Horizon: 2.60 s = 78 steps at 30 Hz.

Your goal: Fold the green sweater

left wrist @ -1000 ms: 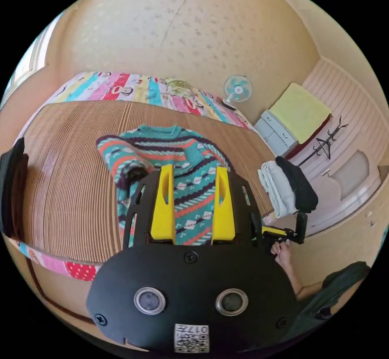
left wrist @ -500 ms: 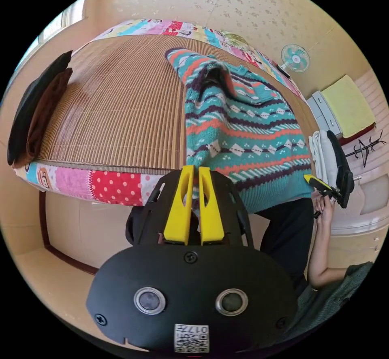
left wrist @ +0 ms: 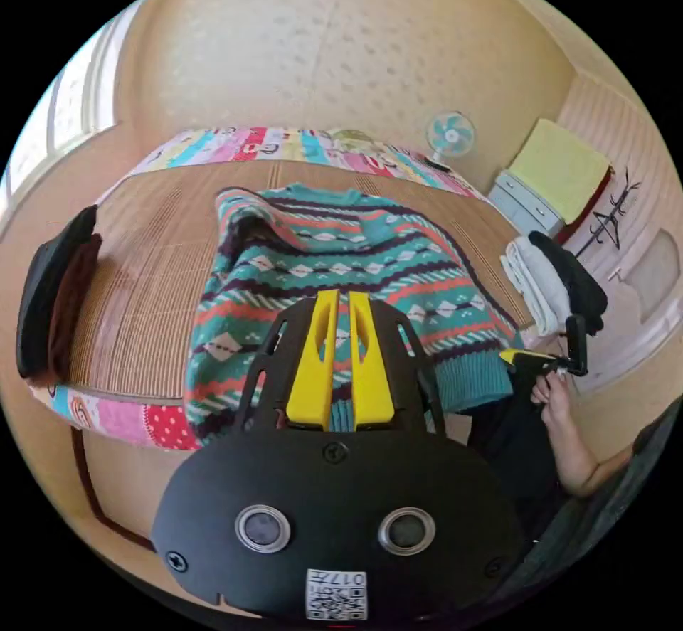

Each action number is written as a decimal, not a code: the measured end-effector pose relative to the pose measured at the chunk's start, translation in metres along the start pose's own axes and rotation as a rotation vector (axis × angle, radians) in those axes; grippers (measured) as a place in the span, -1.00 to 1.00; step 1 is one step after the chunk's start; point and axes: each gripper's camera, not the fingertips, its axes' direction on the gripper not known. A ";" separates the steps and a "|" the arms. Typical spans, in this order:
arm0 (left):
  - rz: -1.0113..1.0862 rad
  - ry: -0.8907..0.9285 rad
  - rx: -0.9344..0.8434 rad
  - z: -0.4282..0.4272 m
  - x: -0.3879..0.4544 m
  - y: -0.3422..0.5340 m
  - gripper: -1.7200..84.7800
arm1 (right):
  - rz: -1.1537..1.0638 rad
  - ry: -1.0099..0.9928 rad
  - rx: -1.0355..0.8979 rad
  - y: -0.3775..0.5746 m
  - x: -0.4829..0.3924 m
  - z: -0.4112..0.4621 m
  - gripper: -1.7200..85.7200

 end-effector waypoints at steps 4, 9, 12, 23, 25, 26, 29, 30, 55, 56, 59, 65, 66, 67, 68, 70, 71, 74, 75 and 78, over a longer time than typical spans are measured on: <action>0.141 -0.198 -0.014 0.059 0.034 -0.067 -0.76 | -0.129 0.051 0.094 0.012 -0.017 0.008 -0.95; 0.277 -0.325 -0.091 0.127 0.056 -0.135 -0.68 | -0.250 0.269 -0.043 0.027 -0.044 0.069 -0.95; 0.203 -0.338 -0.183 0.168 0.036 -0.163 -0.72 | -0.353 0.415 -0.079 0.033 -0.069 0.093 -0.95; -0.219 -0.161 0.098 0.095 -0.031 -0.193 -0.88 | -0.490 0.700 0.014 0.072 -0.111 0.155 -0.95; -0.196 -0.076 0.162 0.079 -0.026 -0.208 -0.87 | -0.429 0.621 0.025 0.067 -0.103 0.149 -0.95; -0.127 -0.019 0.141 0.083 -0.017 -0.221 -0.87 | -0.391 0.559 0.029 0.064 -0.095 0.145 -0.95; 0.048 0.092 -0.058 0.122 0.005 -0.237 -0.87 | -0.273 0.399 0.042 0.054 -0.075 0.132 -0.94; 0.047 0.085 -0.085 0.128 0.007 -0.234 -0.85 | -0.249 0.368 0.059 0.053 -0.070 0.125 -0.94; -0.283 0.147 0.232 0.019 -0.166 0.040 -0.92 | 0.073 0.500 0.465 0.023 -0.054 -0.104 -0.88; -0.279 0.166 0.256 0.019 -0.170 0.043 -0.95 | 0.091 0.555 0.466 0.006 -0.048 -0.120 -0.89; -0.290 0.206 0.307 0.020 -0.176 0.044 -0.98 | 0.216 0.713 0.305 -0.058 -0.004 -0.129 -0.89; -0.265 0.169 0.279 0.016 -0.170 0.021 -0.98 | 0.169 0.603 0.305 -0.183 -0.061 -0.115 -0.89; -0.259 0.161 0.278 0.015 -0.168 0.019 -0.98 | 0.078 0.602 0.315 -0.213 -0.101 -0.098 -0.89; -0.248 0.147 0.276 0.015 -0.166 0.015 -0.98 | 0.029 0.588 0.310 -0.229 -0.122 -0.087 -0.89; -0.239 0.138 0.273 0.015 -0.164 0.010 -0.98 | -0.063 0.533 0.279 -0.259 -0.160 -0.060 -0.89; -0.232 0.133 0.267 0.015 -0.162 0.003 -0.98 | -0.178 0.366 0.213 -0.301 -0.208 -0.005 -0.89; -0.230 0.134 0.263 0.015 -0.161 -0.002 -0.98 | -0.285 0.160 0.187 -0.322 -0.233 0.039 -0.89; -0.240 0.147 0.255 0.014 -0.160 -0.011 -0.96 | -0.369 -0.397 0.006 -0.359 -0.254 0.156 -0.89; -0.243 0.152 0.255 0.013 -0.160 -0.012 -0.95 | -0.294 -0.490 -0.060 -0.364 -0.250 0.197 -0.89; -0.244 0.197 0.252 0.010 -0.159 -0.017 -0.87 | -0.277 -0.500 -0.049 -0.337 -0.234 0.255 -0.89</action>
